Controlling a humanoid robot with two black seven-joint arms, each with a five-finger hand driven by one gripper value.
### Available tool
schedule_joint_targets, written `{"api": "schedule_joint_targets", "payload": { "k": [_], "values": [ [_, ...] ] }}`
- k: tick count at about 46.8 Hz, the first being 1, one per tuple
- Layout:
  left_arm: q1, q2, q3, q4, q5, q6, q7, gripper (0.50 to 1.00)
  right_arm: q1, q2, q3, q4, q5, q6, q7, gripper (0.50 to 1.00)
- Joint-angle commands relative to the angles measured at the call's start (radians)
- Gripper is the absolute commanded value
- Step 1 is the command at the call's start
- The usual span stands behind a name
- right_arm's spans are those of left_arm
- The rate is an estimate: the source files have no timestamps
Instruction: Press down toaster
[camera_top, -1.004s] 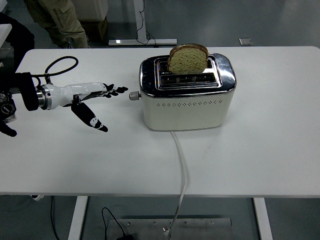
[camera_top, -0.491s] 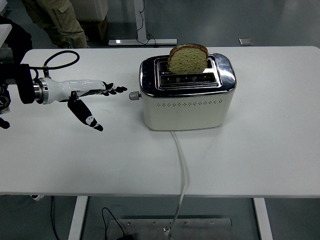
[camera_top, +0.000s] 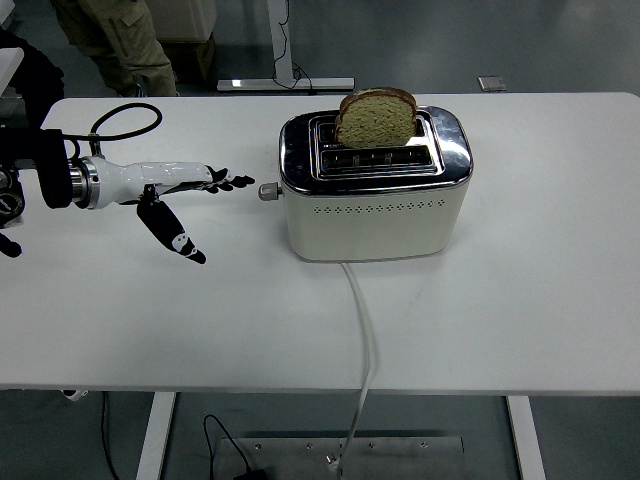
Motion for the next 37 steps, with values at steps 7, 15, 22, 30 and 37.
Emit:
{"api": "schedule_joint_targets", "payload": {
  "k": [7,15,22,30,37],
  "values": [
    [-0.001,-0.006,0.004,0.006,0.006,0.000,0.000,1.000,0.000,0.000,0.000,-0.002,0.000,0.000,0.000,0.998],
    [-0.011,-0.018,0.017,0.009,0.006,0.000,0.000,1.000,-0.001,0.000,0.000,-0.002,0.000,0.000,0.000,0.998],
    [-0.023,-0.021,0.027,0.017,0.006,0.000,0.000,1.000,-0.001,0.000,0.000,-0.002,0.000,-0.001,0.000,0.998],
    [-0.024,-0.027,0.032,0.020,0.006,0.002,0.000,1.000,-0.001,0.000,0.000,-0.002,0.000,-0.001,0.000,0.998],
    [-0.021,-0.033,0.034,0.022,0.006,0.003,0.000,1.000,-0.001,0.000,0.000,-0.002,0.000,-0.001,0.000,0.998]
  ]
}}
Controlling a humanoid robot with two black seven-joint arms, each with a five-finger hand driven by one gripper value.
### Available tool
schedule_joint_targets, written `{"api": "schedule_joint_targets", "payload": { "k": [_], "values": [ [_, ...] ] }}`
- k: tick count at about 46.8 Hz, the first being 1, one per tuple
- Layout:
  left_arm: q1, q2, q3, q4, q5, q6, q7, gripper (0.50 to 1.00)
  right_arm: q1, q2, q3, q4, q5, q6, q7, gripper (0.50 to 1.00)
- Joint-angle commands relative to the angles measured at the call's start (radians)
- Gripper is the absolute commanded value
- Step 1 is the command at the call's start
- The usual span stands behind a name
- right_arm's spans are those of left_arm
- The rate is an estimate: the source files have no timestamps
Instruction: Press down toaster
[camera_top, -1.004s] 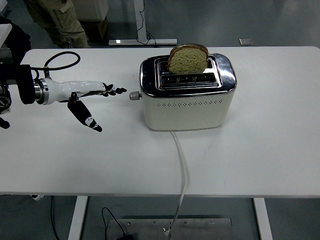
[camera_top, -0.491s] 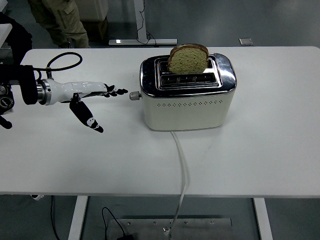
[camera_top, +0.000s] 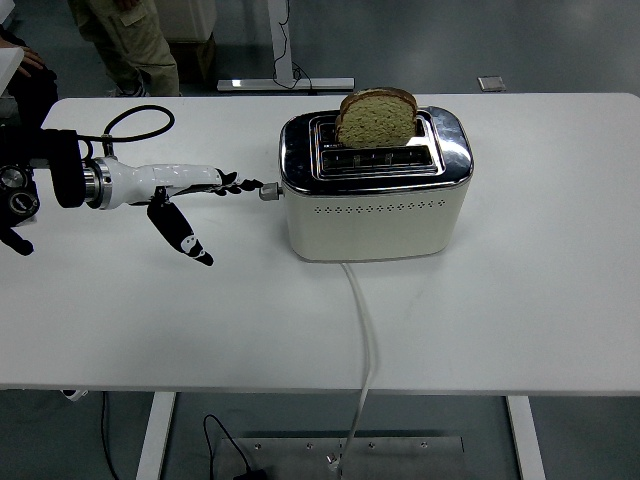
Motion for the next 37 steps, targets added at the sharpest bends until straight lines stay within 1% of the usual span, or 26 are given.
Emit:
{"api": "schedule_joint_targets", "payload": {
  "k": [1,30,37],
  "values": [
    [0.003,-0.002,0.000,0.000,0.000,0.001,0.000,1.000,0.000,0.000,0.000,0.000,0.000,0.000,0.000,0.998],
    [0.016,-0.036,0.003,0.065,0.000,0.002,0.000,1.000,0.000,0.000,0.000,0.000,0.000,0.000,0.000,0.998],
    [0.015,-0.055,0.018,0.082,0.000,0.004,0.000,1.000,0.002,0.000,0.000,0.000,0.000,0.000,0.000,0.998]
  ]
}}
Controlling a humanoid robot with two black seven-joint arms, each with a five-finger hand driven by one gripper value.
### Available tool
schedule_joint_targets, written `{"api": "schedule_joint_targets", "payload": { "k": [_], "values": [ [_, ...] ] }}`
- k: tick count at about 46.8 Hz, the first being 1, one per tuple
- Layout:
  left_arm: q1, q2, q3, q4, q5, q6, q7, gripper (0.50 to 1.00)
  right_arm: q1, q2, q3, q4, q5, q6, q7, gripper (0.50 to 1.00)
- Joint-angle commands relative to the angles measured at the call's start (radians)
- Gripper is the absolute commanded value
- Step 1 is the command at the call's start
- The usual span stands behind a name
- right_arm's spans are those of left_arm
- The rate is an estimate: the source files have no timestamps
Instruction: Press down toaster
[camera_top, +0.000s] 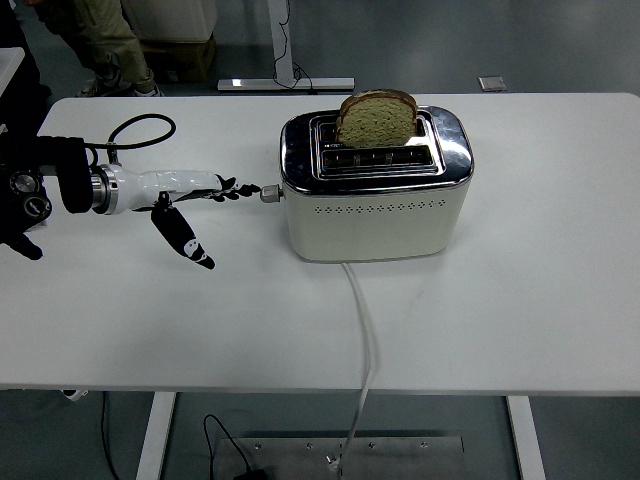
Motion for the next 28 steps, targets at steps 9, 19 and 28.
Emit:
{"api": "schedule_joint_targets", "payload": {
  "k": [9,19,28],
  "values": [
    [-0.004,-0.026,0.003,0.017,0.000,0.001,0.000,1.000,0.000,0.000,0.000,-0.001,0.000,0.000,0.000,0.998],
    [-0.003,-0.047,0.003,0.040,0.000,0.001,0.000,1.000,0.000,0.000,0.000,-0.001,0.000,0.000,0.000,0.998],
    [-0.001,-0.063,0.008,0.046,0.000,0.003,0.000,1.000,0.000,0.000,0.000,-0.001,0.000,0.000,0.000,0.998]
  ]
}}
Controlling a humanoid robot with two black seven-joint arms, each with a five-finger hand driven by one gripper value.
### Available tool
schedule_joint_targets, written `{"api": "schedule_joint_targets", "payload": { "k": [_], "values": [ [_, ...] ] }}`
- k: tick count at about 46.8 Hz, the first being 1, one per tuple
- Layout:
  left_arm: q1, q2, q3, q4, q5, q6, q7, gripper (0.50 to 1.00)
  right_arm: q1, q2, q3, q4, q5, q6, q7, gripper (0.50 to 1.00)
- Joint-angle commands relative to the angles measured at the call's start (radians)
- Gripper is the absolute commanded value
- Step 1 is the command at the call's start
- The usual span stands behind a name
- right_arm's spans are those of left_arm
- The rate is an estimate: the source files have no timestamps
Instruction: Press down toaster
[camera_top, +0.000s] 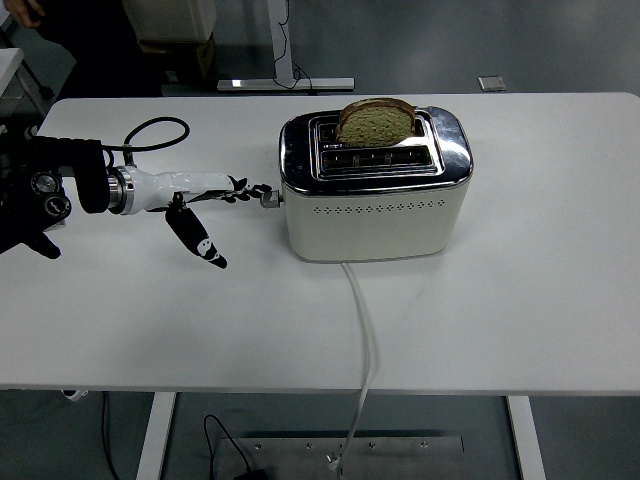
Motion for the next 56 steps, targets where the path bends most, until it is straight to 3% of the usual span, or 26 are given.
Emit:
{"api": "schedule_joint_targets", "payload": {
  "k": [1,56],
  "values": [
    [0.002,-0.005,0.004,0.000,0.000,0.001,0.000,1.000,0.000,0.000,0.000,0.000,0.000,0.000,0.000,0.998],
    [0.034,-0.005,0.025,0.000,0.005,0.005,0.000,1.000,0.000,0.000,0.000,0.000,0.000,0.000,0.000,0.998]
  ]
}}
